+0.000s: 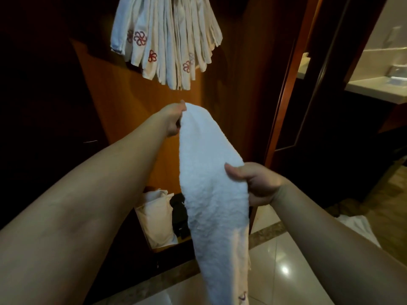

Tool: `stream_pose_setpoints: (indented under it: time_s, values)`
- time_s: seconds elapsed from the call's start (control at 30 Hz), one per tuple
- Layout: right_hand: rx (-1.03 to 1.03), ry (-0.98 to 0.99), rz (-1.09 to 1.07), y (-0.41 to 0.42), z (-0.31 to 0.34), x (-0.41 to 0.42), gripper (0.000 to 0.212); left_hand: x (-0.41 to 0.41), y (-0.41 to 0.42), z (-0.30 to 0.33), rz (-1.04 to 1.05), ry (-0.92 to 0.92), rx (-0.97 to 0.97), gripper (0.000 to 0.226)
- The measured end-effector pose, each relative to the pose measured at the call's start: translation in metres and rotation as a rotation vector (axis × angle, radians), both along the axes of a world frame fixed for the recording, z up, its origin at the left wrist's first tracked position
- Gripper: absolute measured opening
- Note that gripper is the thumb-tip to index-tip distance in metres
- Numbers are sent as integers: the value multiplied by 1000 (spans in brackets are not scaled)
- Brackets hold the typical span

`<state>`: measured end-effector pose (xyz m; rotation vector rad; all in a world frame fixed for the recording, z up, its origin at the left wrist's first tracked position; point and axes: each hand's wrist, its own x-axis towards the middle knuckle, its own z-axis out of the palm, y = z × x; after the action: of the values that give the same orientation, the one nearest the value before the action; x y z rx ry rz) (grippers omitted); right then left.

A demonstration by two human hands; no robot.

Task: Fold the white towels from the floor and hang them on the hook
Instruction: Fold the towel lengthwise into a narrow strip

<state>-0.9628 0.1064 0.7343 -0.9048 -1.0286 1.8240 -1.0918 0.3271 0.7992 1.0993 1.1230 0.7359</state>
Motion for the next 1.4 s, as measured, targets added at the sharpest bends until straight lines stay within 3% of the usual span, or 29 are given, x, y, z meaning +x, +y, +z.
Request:
stream_pose_setpoints:
  time_s: [0.1,0.17,0.3,0.4,0.5,0.6,0.77,0.93,1.03,1.13,1.2,1.33,1.4]
  values:
    - [83,-24,-110,6,20,5,54,-3,-4,-22,-164,68,-46,65]
    - [136,-44,-250,14,31,13,55,-2,-18,-30,-111,129,26,63]
    - [212,-118,-469,29,37,25,54,-8,-74,-40,84,87,566,28]
    - [204,-66,-440,33,40,22,83,-18,-126,-53,11,-14,886,3]
    - [205,-61,-441,36,46,12,114,-16,-150,-64,-145,115,1051,28]
    - [227,-117,-526,39,53,1,117,-8,-150,-69,-142,333,1134,50]
    - [270,-231,-677,40,68,-9,87,0,-135,-68,18,473,1214,47]
    - [336,-584,-794,41,73,2,63,-7,-119,-60,13,348,1084,20]
    - [374,-824,-856,40,73,10,77,-11,-116,-55,19,232,1079,9]
    - [505,-1012,-927,38,66,8,77,-10,-118,-47,53,196,1208,11]
    - [581,-986,-1004,37,60,4,78,-9,-122,-43,69,193,1292,13]
    - [553,-723,-978,37,61,-10,77,-4,-126,-45,86,233,1337,21]
    - [531,-743,-969,38,66,-18,65,0,-124,-51,118,274,1318,31]
